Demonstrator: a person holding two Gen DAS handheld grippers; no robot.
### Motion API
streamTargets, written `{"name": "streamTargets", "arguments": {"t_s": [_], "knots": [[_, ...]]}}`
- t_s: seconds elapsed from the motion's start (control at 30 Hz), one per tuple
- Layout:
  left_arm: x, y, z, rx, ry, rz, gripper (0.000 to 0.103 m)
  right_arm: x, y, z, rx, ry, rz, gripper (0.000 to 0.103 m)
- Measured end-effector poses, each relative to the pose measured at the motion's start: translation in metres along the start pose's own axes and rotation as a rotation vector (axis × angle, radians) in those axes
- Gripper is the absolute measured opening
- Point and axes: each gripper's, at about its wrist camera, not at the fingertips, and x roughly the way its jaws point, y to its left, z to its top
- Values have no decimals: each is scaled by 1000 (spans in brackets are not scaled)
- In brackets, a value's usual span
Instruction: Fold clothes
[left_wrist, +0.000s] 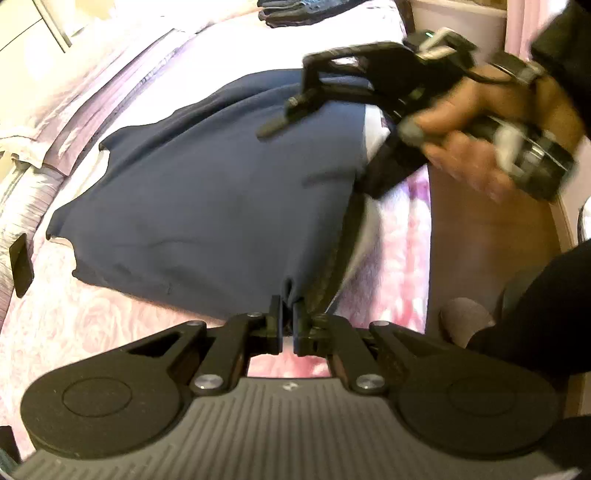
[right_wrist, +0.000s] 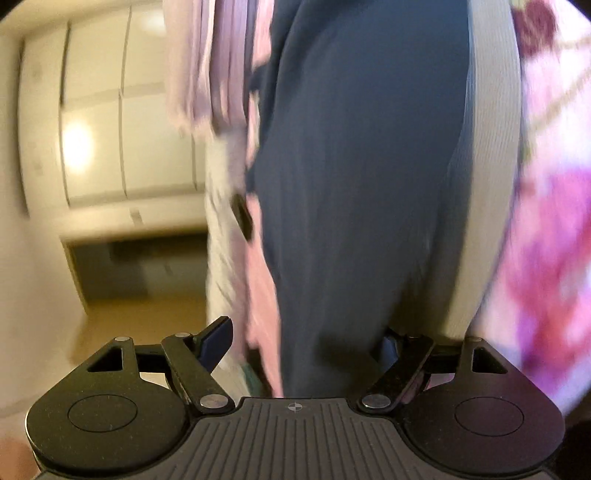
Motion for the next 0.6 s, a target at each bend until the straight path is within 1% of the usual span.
{"name": "streamTargets", "arguments": {"t_s": [0.03, 0.07, 0.1, 0.13, 0.17, 0.23, 0.33, 0.4, 0.47, 0.5, 0.6], "knots": [[-1, -1, -1, 6, 1, 2, 1, 2, 0, 7, -6, -9, 4, 80], [-2, -3, -1, 12, 1, 3, 1, 4, 0, 14, -15, -15, 4, 77], [-3, -4, -4, 15, 3, 3, 1, 5, 3, 16, -27, -10, -15, 43], [-4, -6, -6, 18, 5, 2, 1, 5, 7, 18, -41, -2, -38, 13], [-4, -4, -8, 24, 8, 2, 1, 5, 10, 19, -55, 5, -62, 2], [-4, -1, -13, 31, 18, 3, 1, 5, 18, 22, -83, 21, -109, 0], [-4, -1, -24, 38, 55, -11, 1, 3, 33, -3, -125, 108, -124, 0], [-1, -4, -29, 58, 80, -32, 0, 3, 29, -16, -125, 123, -159, 0], [4, -8, -33, 86, 106, -67, 0, -1, 18, -22, -104, 116, -195, 0], [6, -10, -34, 90, 114, -85, 0, -2, 15, -23, -113, 112, -217, 0], [7, -12, -37, 71, 127, -101, 0, -2, 17, -19, -162, 125, -277, 0]]}}
